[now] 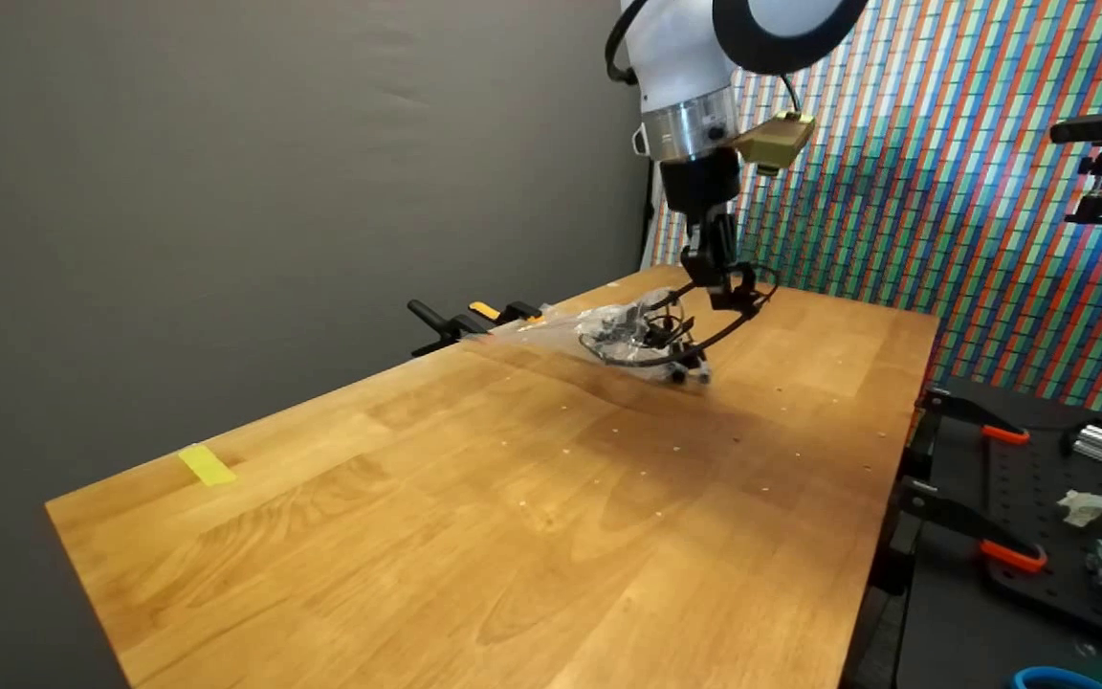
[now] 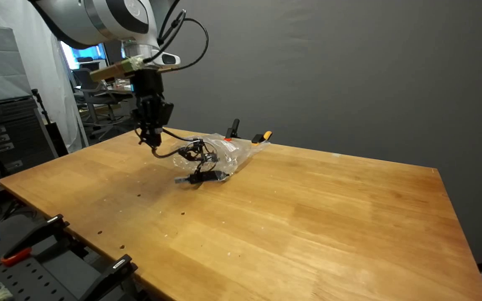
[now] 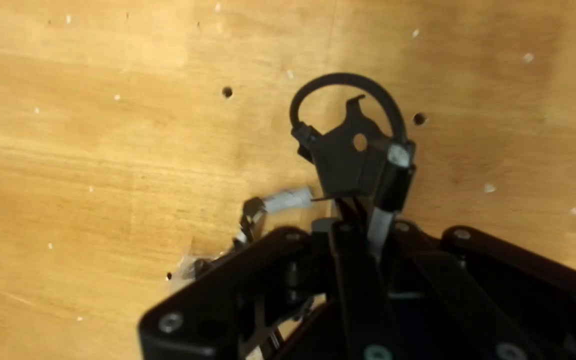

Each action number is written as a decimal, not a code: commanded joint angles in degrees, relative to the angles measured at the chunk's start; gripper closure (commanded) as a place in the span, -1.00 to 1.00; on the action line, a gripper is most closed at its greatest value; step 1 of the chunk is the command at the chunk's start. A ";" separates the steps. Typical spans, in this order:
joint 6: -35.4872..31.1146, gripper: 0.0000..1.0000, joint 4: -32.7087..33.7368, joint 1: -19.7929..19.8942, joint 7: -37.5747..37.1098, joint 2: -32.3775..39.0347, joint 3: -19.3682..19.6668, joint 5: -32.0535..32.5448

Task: Remove the stethoscope from the plastic

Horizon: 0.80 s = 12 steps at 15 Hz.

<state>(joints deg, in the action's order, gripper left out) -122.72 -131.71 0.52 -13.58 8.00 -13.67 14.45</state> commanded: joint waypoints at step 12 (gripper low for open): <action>34.17 0.98 13.81 -8.53 5.87 -13.60 2.44 -25.73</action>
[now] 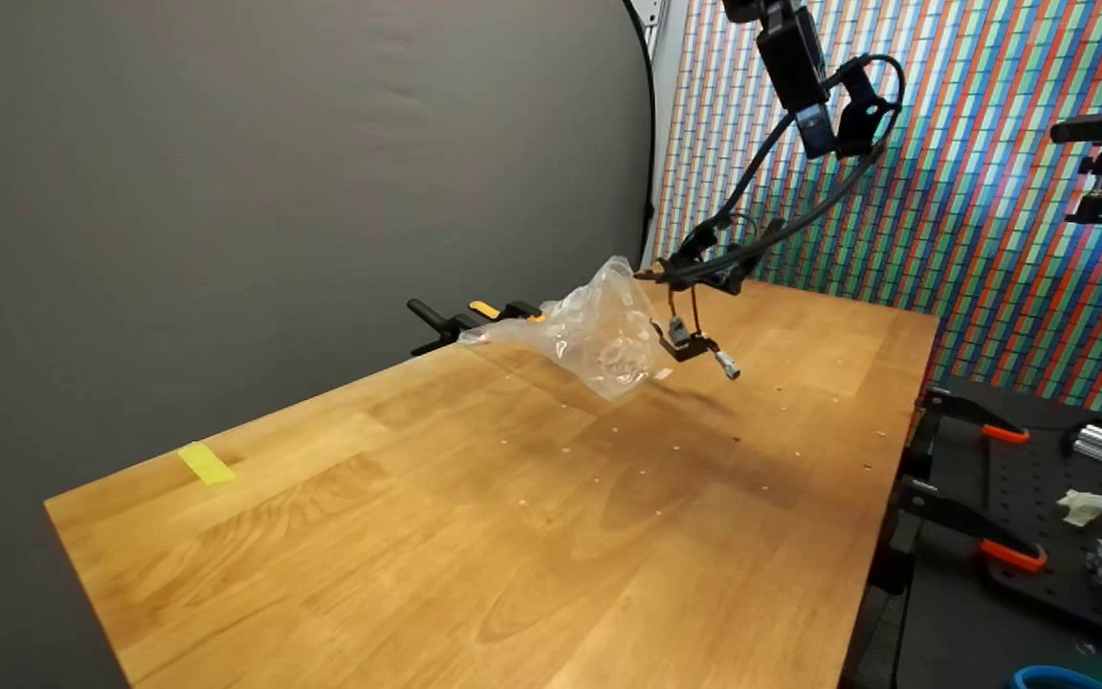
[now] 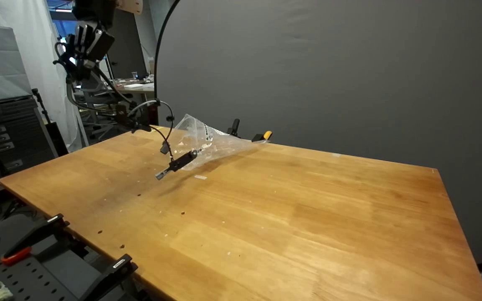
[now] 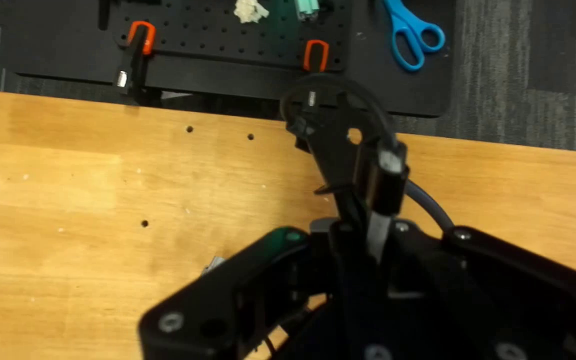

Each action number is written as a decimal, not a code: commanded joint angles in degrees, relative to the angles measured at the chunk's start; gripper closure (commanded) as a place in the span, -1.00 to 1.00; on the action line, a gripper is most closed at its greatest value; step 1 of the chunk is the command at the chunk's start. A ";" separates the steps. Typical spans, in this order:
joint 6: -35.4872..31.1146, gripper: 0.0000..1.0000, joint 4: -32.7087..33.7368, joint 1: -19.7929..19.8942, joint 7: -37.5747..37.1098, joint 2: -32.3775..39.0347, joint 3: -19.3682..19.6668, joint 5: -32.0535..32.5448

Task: Remove the stethoscope from the plastic

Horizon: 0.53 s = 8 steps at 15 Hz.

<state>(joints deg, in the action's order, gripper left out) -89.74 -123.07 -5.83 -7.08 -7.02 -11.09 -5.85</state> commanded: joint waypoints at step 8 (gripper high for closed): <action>-17.61 0.98 6.73 -7.85 -7.86 9.66 -4.41 -9.56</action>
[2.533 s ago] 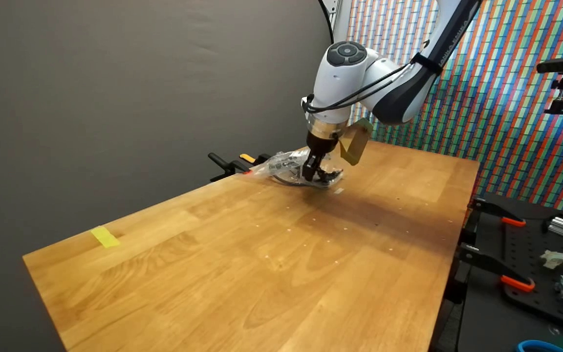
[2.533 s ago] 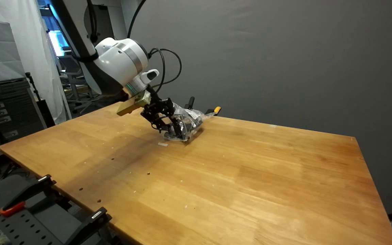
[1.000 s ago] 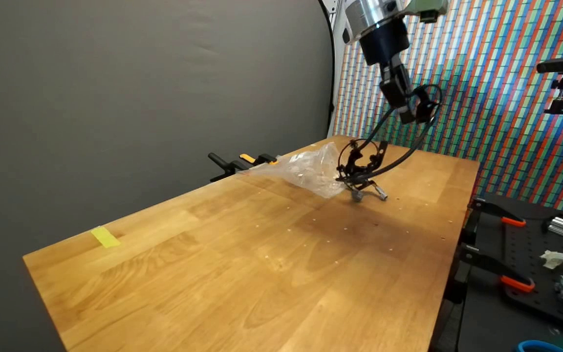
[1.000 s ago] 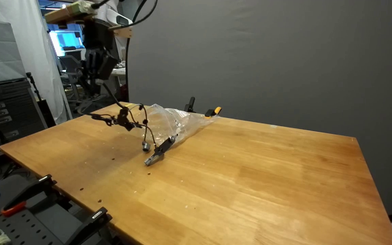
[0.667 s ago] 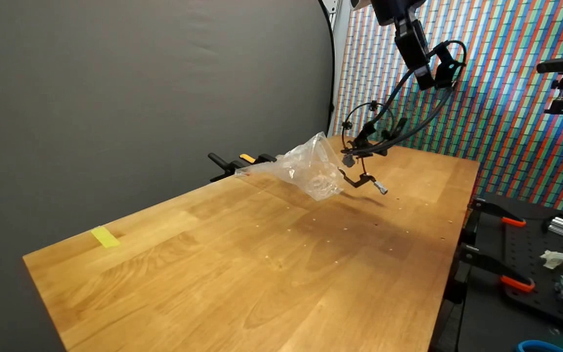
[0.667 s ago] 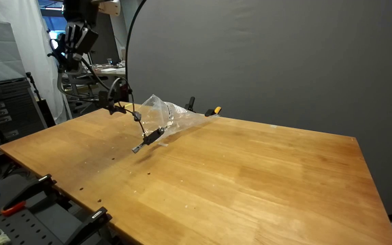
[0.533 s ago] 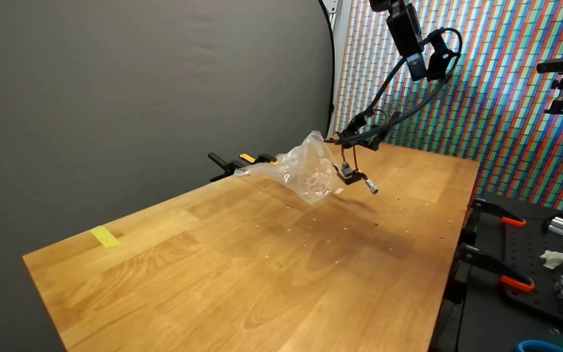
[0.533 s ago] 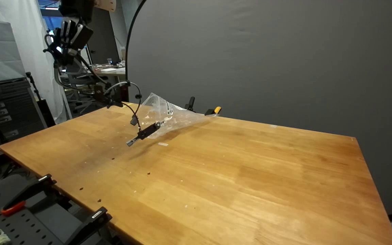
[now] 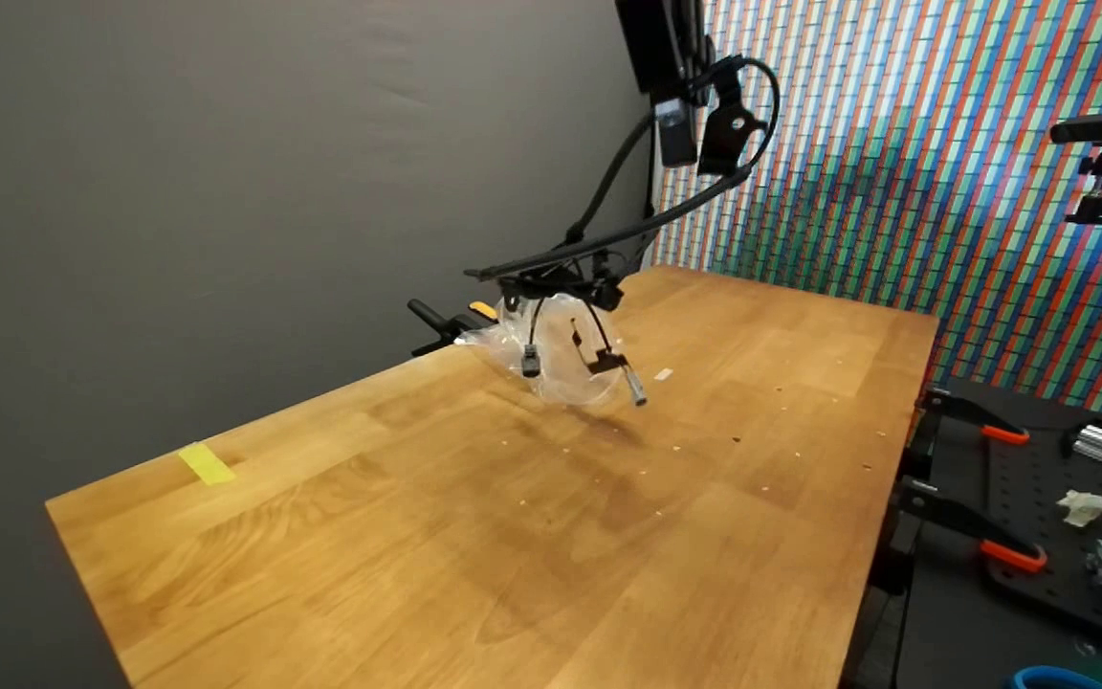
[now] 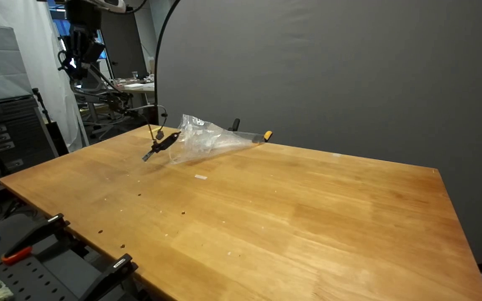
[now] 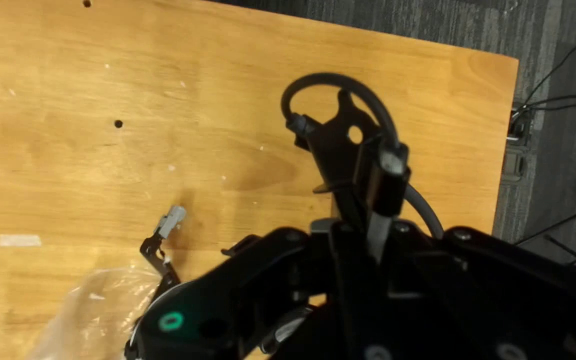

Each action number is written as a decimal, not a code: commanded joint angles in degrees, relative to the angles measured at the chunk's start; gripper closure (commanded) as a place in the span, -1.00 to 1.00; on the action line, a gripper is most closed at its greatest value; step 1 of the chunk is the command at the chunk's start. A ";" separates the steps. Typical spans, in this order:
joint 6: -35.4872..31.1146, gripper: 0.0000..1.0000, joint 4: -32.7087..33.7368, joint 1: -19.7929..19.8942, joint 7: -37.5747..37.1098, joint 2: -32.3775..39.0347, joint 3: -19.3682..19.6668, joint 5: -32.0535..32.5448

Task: Remove the stethoscope from the plastic

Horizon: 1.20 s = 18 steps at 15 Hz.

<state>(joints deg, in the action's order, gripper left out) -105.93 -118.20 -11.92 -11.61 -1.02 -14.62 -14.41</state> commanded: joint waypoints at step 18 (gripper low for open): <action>-29.59 0.98 -14.62 -3.24 -1.46 5.05 -0.20 -1.54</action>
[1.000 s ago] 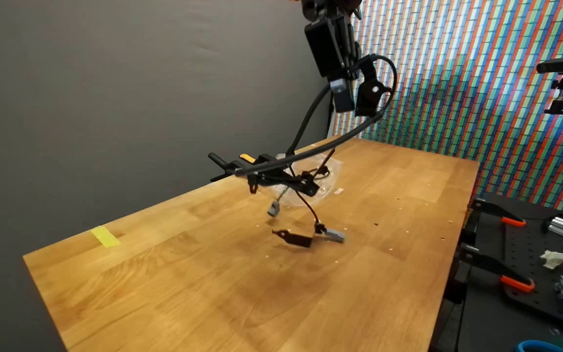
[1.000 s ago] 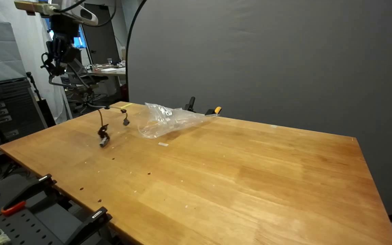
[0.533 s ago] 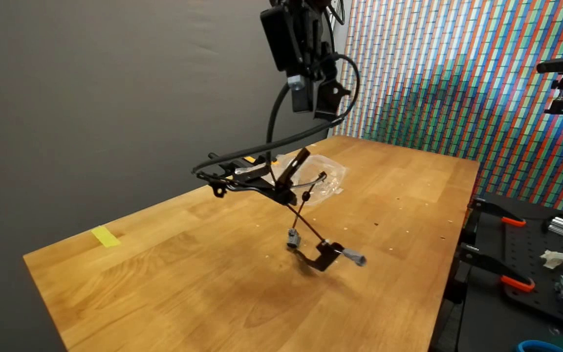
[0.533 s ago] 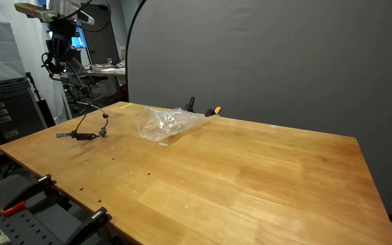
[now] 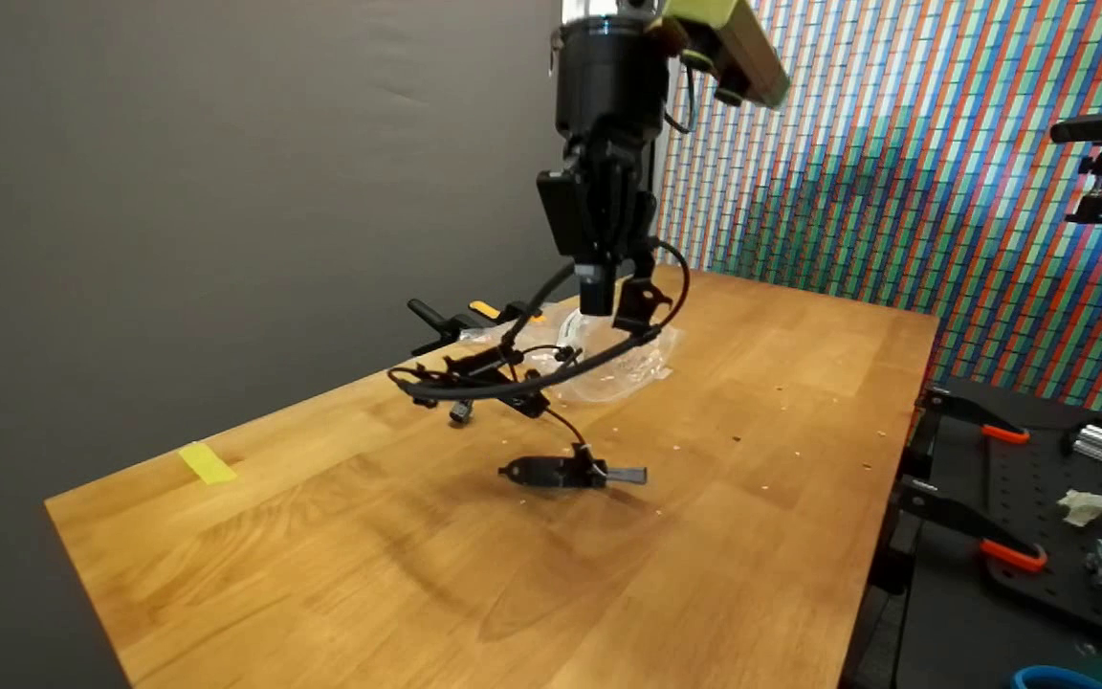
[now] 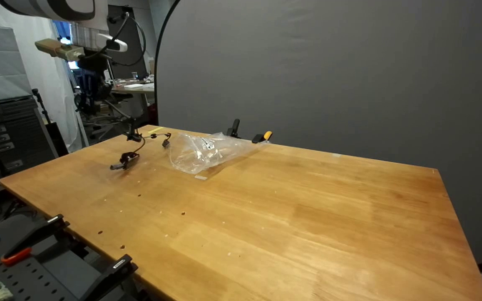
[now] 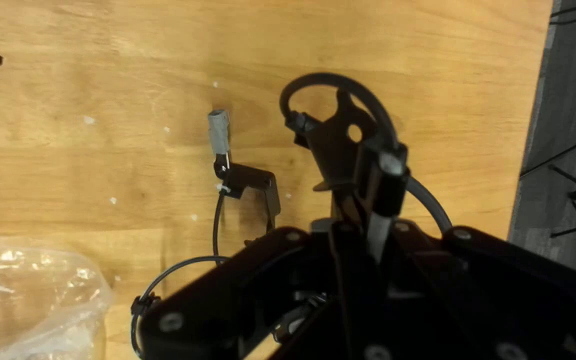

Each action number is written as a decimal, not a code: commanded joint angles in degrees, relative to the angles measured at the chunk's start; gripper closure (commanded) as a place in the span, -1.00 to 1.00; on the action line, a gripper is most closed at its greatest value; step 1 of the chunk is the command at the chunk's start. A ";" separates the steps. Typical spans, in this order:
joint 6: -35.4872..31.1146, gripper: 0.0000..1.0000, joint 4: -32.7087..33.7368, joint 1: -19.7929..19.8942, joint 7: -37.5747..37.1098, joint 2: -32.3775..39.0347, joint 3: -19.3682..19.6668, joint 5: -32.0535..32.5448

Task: Remove the stethoscope from the plastic

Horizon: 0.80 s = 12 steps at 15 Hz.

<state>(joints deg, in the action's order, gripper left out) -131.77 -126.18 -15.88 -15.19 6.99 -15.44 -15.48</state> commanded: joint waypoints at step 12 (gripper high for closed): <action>-10.68 0.98 -24.45 9.88 -4.29 -9.15 11.40 29.94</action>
<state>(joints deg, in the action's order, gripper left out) -139.14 -147.40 -8.72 -15.66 0.66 -6.06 6.56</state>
